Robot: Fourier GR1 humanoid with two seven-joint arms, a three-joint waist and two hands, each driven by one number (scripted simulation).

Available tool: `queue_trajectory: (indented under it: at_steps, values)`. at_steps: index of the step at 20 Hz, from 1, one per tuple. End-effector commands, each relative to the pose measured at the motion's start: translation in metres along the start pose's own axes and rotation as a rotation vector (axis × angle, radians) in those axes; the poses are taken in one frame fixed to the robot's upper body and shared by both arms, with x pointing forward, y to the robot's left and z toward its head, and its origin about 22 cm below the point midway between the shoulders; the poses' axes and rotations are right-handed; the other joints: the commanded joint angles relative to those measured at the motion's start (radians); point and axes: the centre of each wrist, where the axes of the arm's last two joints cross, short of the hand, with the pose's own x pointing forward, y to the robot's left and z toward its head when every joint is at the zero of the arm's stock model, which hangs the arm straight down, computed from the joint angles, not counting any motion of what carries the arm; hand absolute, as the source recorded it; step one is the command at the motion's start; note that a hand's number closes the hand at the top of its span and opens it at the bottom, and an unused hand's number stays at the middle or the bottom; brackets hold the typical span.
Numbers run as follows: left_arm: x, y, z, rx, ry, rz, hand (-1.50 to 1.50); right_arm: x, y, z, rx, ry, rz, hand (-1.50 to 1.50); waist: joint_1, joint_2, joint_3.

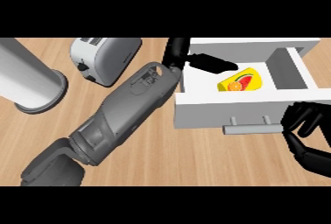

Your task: Pick up the cup, place it into the drawer and close the drawer

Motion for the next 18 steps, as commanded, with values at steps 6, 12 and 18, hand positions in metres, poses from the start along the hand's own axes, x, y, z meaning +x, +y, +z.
queue_trajectory:
  at_steps: [6,12,18]
  values:
    - [0.017,0.043,-0.006,0.068,0.012,0.089,-1.5,0.01,0.0,0.005,0.087,0.093,0.23,1.5,0.041,-0.008,0.0]
    - [0.009,0.088,0.015,0.117,0.009,0.093,-1.5,-0.008,0.04,0.003,0.065,0.164,0.335,1.5,0.054,-0.01,0.0]
    - [0.002,0.129,0.052,0.129,0.034,0.128,-1.5,-0.025,0.05,-0.02,0.09,0.186,0.449,1.5,0.061,-0.008,-0.001]
